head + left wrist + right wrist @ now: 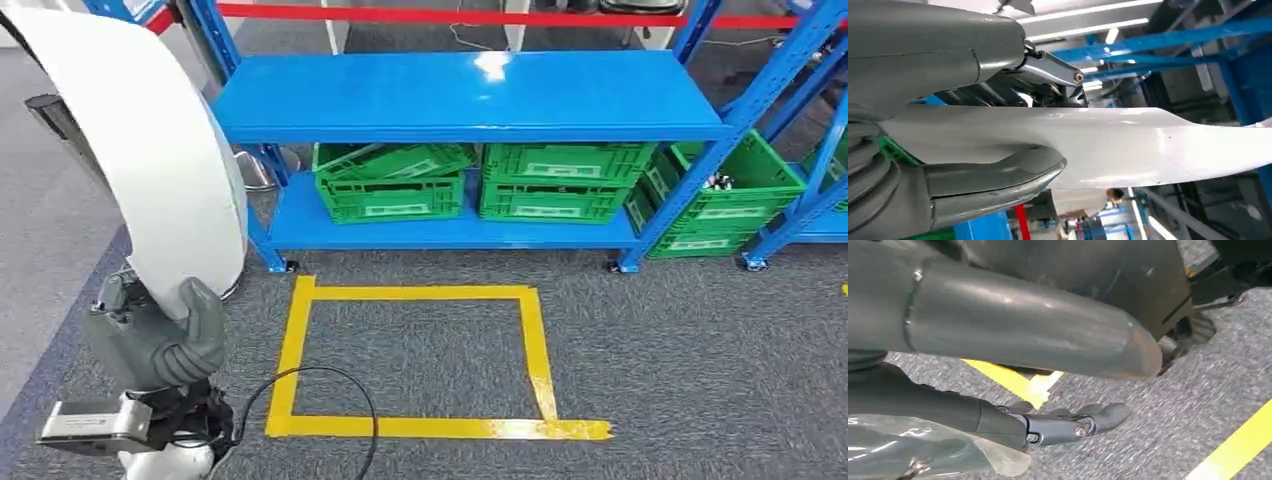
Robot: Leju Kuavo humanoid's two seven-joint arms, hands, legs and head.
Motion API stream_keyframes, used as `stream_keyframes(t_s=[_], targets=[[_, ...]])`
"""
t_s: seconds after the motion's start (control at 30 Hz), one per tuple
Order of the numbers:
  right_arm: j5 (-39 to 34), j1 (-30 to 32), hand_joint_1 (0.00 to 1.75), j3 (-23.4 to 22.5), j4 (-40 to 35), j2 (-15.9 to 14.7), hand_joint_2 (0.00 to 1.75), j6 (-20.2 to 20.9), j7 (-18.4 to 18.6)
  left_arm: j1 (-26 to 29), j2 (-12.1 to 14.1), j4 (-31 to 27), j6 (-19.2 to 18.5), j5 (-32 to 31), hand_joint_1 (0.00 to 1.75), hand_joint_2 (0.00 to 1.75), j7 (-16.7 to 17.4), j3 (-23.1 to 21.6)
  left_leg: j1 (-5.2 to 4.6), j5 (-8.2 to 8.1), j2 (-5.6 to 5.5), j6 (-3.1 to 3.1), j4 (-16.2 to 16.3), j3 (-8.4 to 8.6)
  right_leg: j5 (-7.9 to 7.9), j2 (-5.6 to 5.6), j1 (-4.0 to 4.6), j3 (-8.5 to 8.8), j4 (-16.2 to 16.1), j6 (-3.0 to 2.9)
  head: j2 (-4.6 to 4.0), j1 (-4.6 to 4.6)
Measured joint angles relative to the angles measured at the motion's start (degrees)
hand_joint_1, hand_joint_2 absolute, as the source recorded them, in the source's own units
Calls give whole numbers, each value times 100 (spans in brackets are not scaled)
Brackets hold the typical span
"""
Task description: Take the parts from the cabinet and place them on the table.
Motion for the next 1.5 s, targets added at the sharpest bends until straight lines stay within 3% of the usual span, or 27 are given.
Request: stream_keyframes(t_s=[0.03, 0.07, 0.13, 0.17, 0.2, 0.23, 0.27, 0.37, 0.4, 0.43, 0.53, 0.57, 0.6, 0.7, 0.73, 0.77, 0.8, 0.87, 0.9, 1.23, 1.27, 1.3, 1.33, 1.37, 1.4, 1.43, 1.5], targets=[[-2, 5, 0, 0, 0, 2, 0, 0, 0, 10, 2, 0, -2, 0, 175, 175, -2, 4, -1, 14, -8, -20, 11, -18, 42, -9, -25, -118, -27, -52, 0, 7], [0, -10, 0, 0, 2, 4, 0, 2, 2, 15, 2, -2, -4, 0, 175, 175, -9, 29, 11, -121, -36, -57, 69, -72, 81, -28, -49, -91, -31, -106, 0, 1], [0, -13, 0, 0, 0, 4, 0, 0, 0, 21, 2, 0, -9, 0, 175, 175, -15, 66, 32, -716, -39, -135, 701, -253, 160, -31, -45, -172, -28, -196, 0, -61], [0, -8, 0, 0, 0, 4, 0, 2, 2, 24, 2, 0, -9, 0, 175, 175, -28, 77, 37, -966, -39, -154, 1141, -375, 196, -35, -38, -218, -21, -199, 0, -57], [0, -1, 0, 0, 0, 2, 0, 2, 2, 36, 4, 0, -7, 0, 175, 175, -44, 79, 39, -1113, -39, -160, 1540, -470, 224, -43, -29, -266, -18, -200, 0, -66], [0, 2, 0, 0, 0, 2, 0, 2, 2, 52, 2, 0, -9, 0, 175, 175, -59, 81, 40, -1115, -39, -152, 1701, -469, 251, -47, -21, -303, -10, -203, 0, -59], [0, 1, 0, 0, 0, 2, 0, 4, 2, 60, 2, 0, -9, 0, 175, 175, -66, 85, 39, -993, -39, -137, 1610, -344, 272, -47, -13, -344, -5, -204, 0, -61], [0, -3, 0, 0, 0, 2, 0, 4, 2, 54, -2, -2, -9, 0, 175, 175, -79, 87, 18, -423, -47, -22, 390, 388, 302, -34, 16, -399, 26, -194, 0, -63], [0, -3, 0, 0, 2, 4, 0, 7, 2, 52, -9, -2, -9, 0, 175, 175, -85, 90, 0, -490, -55, 47, 99, 571, 315, -39, 17, -439, 28, -176, 0, -57], [-2, -12, 0, 0, 0, 4, 0, 9, 2, 57, -31, -9, -9, -2, 175, 175, -96, 94, -28, -481, -53, 51, -53, 603, 349, -36, 24, -464, 36, -138, 0, -57], [-13, -7, 0, 0, 0, 4, 0, 7, 0, 75, -70, -13, -9, -55, 175, 175, -114, 122, -59, -439, -55, 103, -109, 565, 428, -46, -4, -494, 9, -37, 0, -66], [-15, -10, 0, 0, 0, 4, 0, 9, 0, 77, -109, -17, -9, -142, 175, 175, -114, 144, 23, -431, -36, 125, -307, 641, 329, -39, 2, -561, 56, -20, 0, -61], [-15, -11, 0, 0, 0, 4, 0, 9, 0, 83, -164, -20, -9, -222, 175, 175, -124, 177, 15, -409, -34, 147, -296, 637, 205, -33, 6, -630, 186, 12, 0, -48], [-13, -3, 0, 0, 0, 2, 0, 11, 13, 98, -254, -31, -7, -284, 175, 175, -142, 240, 12, -404, -17, 159, -273, 584, -383, -26, -20, -1188, 1493, 80, 0, -42], [-13, 3, 0, 0, 0, 2, 0, 11, 17, 106, -265, -31, -9, -289, 175, 175, -144, 249, 13, -405, -15, 159, -254, 572, -434, -28, -21, -1314, 1777, 101, 0, -24], [-13, 9, 0, 0, 0, 2, 0, 11, 17, 116, -282, -31, -9, -289, 175, 175, -144, 262, 18, -407, -16, 159, -234, 567, -322, -28, -26, -1288, 1741, 118, 0, -33], [-13, 7, 0, 0, 0, 0, 0, 11, 17, 118, -293, -31, -9, -293, 175, 175, -144, 269, 23, -410, -18, 159, -214, 564, -131, -29, -34, -1155, 1487, 128, 0, -28], [-9, -6, 0, 0, 0, -7, 0, 31, 15, 117, -324, -33, -9, -484, 175, 175, -146, 295, 41, -454, -31, 111, -145, 563, 400, -33, -62, -631, 457, 133, 0, -28], [-7, -16, 0, 0, 0, -7, 0, 46, 15, 118, -336, -35, -9, -570, 175, 175, -151, 319, 33, -475, -34, 80, -116, 549, 294, -23, -60, -525, 264, 136, 0, -31], [-7, -16, 0, 0, 2, -6, 0, 57, 15, 111, -343, -37, -9, -595, 175, 175, -153, 336, -9, -488, -36, 59, -72, 518, 314, -23, -39, -474, 214, 127, 0, -13], [-9, -25, 0, 0, 0, -7, 0, 72, 24, 115, -348, -44, -9, -597, 175, 175, -153, 361, -10, -465, -39, 27, -10, 432, 270, -4, -43, -482, 163, 20, 0, -44], [-9, -20, 0, 0, 0, -7, 0, 78, 24, 119, -348, -44, -9, -599, 175, 175, -153, 361, -13, -461, -40, 21, -11, 427, 269, -5, -37, -492, 168, 15, 0, -44], [-33, -3, 0, -7, 0, -7, 0, 101, 31, 129, -352, -44, -11, -616, 175, 175, -96, 367, 9, -612, -49, -62, 119, 369, 310, -12, -66, -508, 150, -86, 0, -53], [-48, -15, 0, -7, 0, -7, 0, 101, 33, 148, -348, -42, -11, -619, 175, 175, -72, 367, 34, -1323, -49, -139, 1487, -196, 336, -29, -58, -558, 151, -163, 0, -79], [-68, -10, 0, -9, 0, -7, 0, 126, 39, 169, -339, -39, -11, -678, 175, 175, -72, 369, 33, -628, -50, -46, 613, 281, 366, -16, -41, -553, 152, -168, 0, -81], [-96, -10, 0, -9, 0, -4, 0, 190, 59, 167, -339, -39, -11, -730, 175, 175, -74, 369, 19, -469, -55, 4, 143, 489, 372, -15, -42, -554, 149, -160, 0, -79], [-129, -20, 0, -13, 0, -7, 0, 313, 79, 165, -348, -39, -11, -791, 175, 175, -85, 369, -18, -520, -56, 42, -10, 517, 413, -31, -20, -625, 170, -88, 0, -87]])
